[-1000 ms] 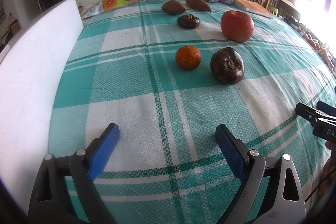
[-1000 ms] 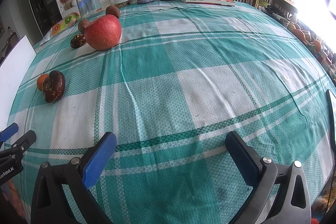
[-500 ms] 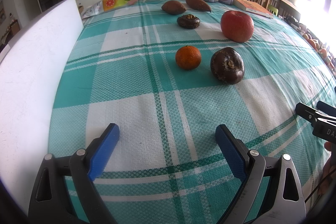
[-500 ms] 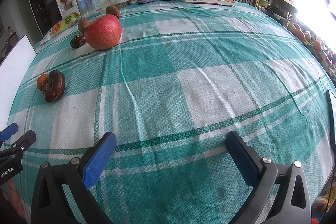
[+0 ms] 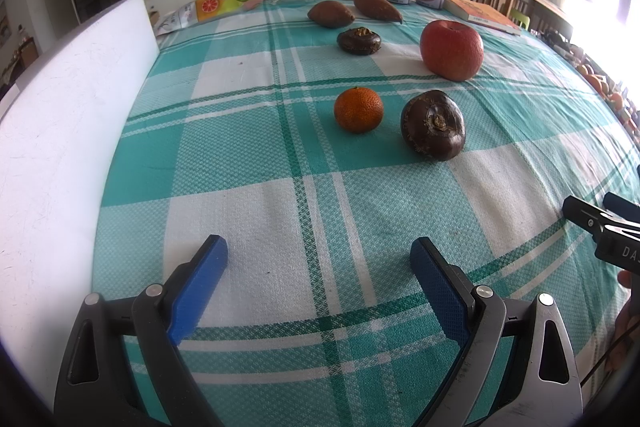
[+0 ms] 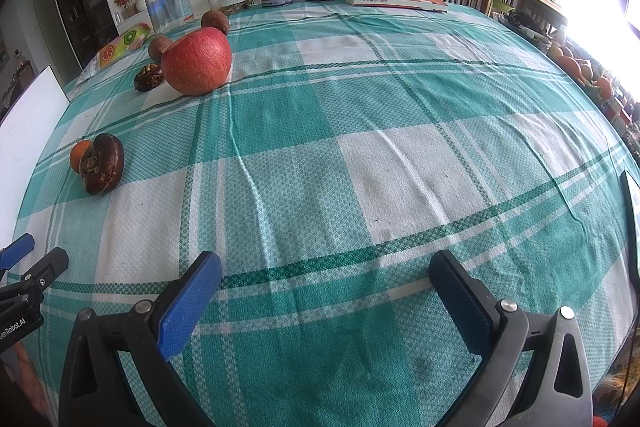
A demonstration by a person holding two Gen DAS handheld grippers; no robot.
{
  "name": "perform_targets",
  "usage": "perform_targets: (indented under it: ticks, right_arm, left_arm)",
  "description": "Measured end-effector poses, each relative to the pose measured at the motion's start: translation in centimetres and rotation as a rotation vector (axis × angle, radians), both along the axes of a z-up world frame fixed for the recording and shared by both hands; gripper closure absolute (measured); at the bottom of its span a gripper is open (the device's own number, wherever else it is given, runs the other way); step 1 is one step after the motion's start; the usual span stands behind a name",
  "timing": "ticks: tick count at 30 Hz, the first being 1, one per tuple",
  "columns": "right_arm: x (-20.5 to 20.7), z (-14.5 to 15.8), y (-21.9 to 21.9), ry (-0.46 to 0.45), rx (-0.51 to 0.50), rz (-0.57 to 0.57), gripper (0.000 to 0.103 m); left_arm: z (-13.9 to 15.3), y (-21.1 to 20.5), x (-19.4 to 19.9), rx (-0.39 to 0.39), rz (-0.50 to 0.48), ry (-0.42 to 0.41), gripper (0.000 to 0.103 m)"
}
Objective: Organize fruits
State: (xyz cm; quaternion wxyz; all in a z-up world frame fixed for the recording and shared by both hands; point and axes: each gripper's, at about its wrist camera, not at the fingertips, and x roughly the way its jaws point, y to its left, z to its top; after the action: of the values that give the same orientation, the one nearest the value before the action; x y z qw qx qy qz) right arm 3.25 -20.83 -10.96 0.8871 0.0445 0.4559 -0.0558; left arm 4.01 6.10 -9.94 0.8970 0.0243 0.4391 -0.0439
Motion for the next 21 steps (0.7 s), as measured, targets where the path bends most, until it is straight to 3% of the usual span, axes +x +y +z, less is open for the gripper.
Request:
perform_targets:
  ticks: [3,5,8,13,16,18,19,21]
  right_arm:
    - [-0.3,0.1,-0.3,-0.02,0.037,0.009,0.0]
    - [-0.7,0.5,-0.8,-0.051,0.118,0.024,0.0]
    - [-0.4,1.8,0.9,-0.103,0.186,0.124,0.0]
    - [3.1,3.8,8.9,-0.103,0.084,0.429,0.0]
    - [5.9,3.3,12.6,-0.075,0.031,0.536,0.004]
    - [7.4,2.2,14.0,-0.033,0.009,0.575,0.02]
    - [8.0,1.5,14.2,0.005,0.01,0.579,0.053]
    - [8.2,1.2,13.4,0.011,0.062,0.556,0.054]
  left_arm:
    - [0.1,0.0,0.0,0.002,-0.013,0.005,0.009]
    - [0.1,0.3,0.1,0.006,-0.029,0.032,0.009]
    - [0.1,1.5,-0.5,-0.002,-0.022,0.041,0.009]
    - [0.0,2.1,-1.5,0.003,-0.018,0.005,0.009]
    - [-0.1,2.1,-1.5,0.004,-0.012,0.004,0.008]
    - [0.0,2.2,-1.5,0.002,-0.01,0.008,0.009]
    - [0.0,2.2,-1.6,-0.001,-0.007,0.015,0.009]
    - [0.3,2.5,-1.7,-0.009,0.003,0.04,0.009]
